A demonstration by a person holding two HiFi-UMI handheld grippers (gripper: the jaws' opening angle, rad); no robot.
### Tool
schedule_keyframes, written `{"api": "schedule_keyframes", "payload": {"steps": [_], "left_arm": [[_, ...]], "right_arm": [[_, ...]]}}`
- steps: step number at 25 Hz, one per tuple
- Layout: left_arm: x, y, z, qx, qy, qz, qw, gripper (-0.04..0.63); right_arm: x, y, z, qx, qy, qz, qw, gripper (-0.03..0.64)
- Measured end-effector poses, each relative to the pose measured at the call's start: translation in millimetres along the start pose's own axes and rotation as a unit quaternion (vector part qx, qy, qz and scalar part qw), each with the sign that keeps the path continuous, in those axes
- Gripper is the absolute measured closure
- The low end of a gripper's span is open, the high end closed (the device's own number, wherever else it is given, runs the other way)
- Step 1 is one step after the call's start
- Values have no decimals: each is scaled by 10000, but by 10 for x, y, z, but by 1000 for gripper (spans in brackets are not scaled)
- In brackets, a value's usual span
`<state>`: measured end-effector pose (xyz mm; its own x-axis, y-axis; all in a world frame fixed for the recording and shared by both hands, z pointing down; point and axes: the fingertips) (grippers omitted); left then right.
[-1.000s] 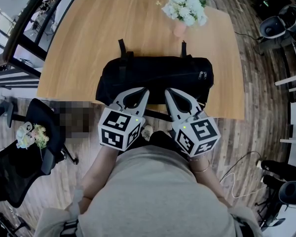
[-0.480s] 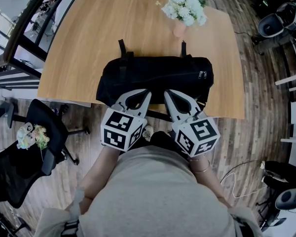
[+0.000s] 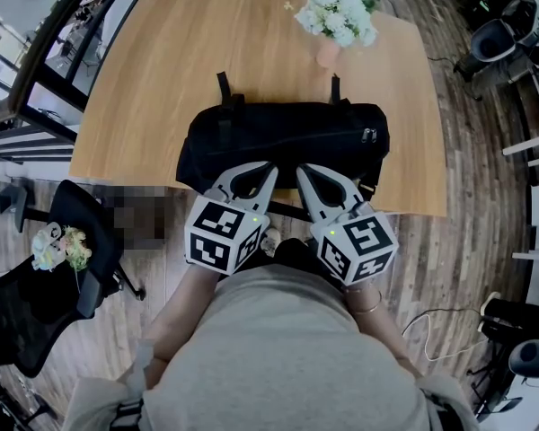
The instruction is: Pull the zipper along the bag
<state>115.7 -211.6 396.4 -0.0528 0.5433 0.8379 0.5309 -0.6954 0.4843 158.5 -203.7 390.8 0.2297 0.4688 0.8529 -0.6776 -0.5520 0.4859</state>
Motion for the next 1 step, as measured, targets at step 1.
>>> {"api": "schedule_keyframes", "payload": {"steps": [1], "left_arm": [[-3,-2,7,3,8,-1,10000,571]], "right_arm": [[-4,-4,-5,0,-5,-4,10000,612]]}}
Point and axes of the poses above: the fingertips, and each gripper's own axes: y forward along the fingers, z to its right, x out of its underside, and after that the axes turned 9 degrees about -z, right-handed
